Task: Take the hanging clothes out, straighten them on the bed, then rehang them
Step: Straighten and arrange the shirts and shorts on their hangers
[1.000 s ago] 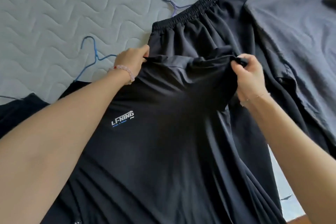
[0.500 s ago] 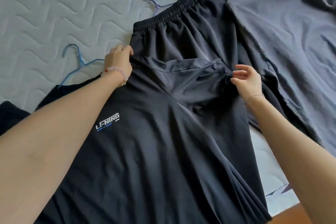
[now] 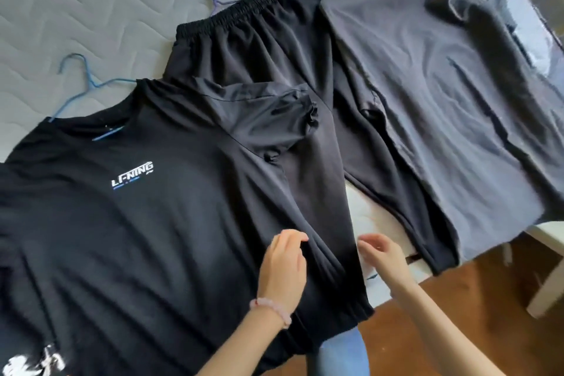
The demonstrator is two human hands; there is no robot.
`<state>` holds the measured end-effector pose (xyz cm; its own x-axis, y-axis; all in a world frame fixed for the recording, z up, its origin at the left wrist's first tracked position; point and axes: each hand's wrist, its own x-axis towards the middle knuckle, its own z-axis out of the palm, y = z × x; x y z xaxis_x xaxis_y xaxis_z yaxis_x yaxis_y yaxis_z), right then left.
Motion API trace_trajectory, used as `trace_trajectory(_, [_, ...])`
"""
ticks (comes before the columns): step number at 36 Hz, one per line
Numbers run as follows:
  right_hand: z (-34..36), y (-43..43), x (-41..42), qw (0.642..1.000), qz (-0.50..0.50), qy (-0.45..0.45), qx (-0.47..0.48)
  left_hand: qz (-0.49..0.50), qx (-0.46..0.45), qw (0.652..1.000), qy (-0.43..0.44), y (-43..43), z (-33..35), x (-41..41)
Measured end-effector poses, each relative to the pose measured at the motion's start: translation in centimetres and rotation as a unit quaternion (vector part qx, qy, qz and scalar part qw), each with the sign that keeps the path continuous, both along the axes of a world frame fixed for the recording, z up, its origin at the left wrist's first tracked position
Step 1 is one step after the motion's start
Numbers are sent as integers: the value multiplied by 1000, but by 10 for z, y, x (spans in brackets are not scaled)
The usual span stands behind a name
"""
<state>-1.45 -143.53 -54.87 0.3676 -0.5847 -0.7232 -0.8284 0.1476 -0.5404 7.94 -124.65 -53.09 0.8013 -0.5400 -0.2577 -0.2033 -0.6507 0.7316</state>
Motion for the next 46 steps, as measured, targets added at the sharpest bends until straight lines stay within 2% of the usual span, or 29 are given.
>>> trace_trajectory(5, [-5,-6,6,995,94,-1,25,-42,65,997,-6,-31,-4,-60])
trace_trajectory(9, [-6,-16,14,976,196,13,90,-38,115,993,-14,-65,-13,-82])
trace_trajectory(11, [-6,-19,15,967,222,23,120,13,122,992,18,-82,-10,-92])
trace_trajectory(13, [-4,-23,14,959,248,31,137,108,116,985,70,-98,-6,-100])
trace_trajectory(16, [-4,-24,11,951,273,31,141,243,81,936,242,-121,10,-106])
trace_trajectory(20, [-8,-24,6,955,280,20,97,341,10,881,327,-146,21,-111])
trace_trajectory(22, [-6,-25,5,955,283,8,90,391,7,862,321,-153,15,-113])
trace_trajectory(25, [-9,-29,2,951,292,-4,100,443,61,854,267,-150,5,-116])
trace_trajectory(30, [-10,-33,2,946,293,1,135,438,151,874,143,-129,1,-132])
trace_trajectory(32, [-8,-34,2,947,283,-1,151,411,184,891,58,-118,-2,-139])
trace_trajectory(33, [-8,-34,2,945,284,1,161,388,215,895,44,-112,-4,-143])
trace_trajectory(36, [-9,-31,-3,926,315,21,206,359,257,892,91,-103,-5,-148])
trace_trajectory(39, [-10,-24,-4,917,350,45,186,372,278,866,186,-103,-4,-145])
trace_trajectory(42, [-12,-23,-5,917,359,53,168,341,297,873,181,-103,-4,-139])
trace_trajectory(44, [-16,-28,-11,922,345,45,169,337,272,883,183,-102,-3,-136])
trace_trajectory(46, [-17,-31,-17,934,310,24,174,377,203,882,197,-98,-4,-137])
